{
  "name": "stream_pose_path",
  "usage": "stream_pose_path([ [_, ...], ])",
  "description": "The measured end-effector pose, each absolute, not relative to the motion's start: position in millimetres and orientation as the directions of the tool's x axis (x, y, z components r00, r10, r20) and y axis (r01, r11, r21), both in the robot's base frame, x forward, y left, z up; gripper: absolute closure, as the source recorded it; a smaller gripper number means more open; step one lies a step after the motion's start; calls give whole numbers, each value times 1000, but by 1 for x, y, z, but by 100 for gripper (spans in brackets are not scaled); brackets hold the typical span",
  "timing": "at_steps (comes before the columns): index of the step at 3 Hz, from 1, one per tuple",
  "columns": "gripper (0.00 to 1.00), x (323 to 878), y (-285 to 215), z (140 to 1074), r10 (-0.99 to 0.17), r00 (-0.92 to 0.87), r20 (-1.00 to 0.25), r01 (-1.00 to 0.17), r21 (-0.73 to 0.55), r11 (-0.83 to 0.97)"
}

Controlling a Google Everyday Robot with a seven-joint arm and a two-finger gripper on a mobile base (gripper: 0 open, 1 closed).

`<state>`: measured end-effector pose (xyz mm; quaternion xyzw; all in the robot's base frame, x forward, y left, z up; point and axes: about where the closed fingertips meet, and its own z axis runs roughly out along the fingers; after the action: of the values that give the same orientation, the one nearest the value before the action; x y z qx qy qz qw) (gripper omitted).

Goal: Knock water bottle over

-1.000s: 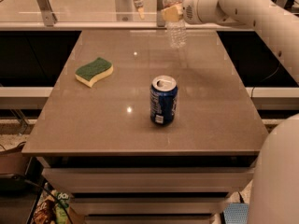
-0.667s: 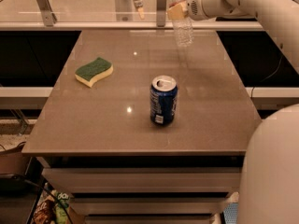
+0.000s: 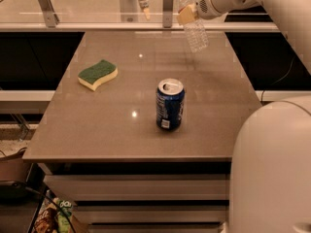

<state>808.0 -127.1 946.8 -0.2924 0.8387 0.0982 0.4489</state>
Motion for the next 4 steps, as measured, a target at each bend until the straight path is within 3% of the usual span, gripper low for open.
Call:
stream_pose_path([
  [4, 100, 776, -114, 911, -616, -519, -593, -652, -191, 733],
])
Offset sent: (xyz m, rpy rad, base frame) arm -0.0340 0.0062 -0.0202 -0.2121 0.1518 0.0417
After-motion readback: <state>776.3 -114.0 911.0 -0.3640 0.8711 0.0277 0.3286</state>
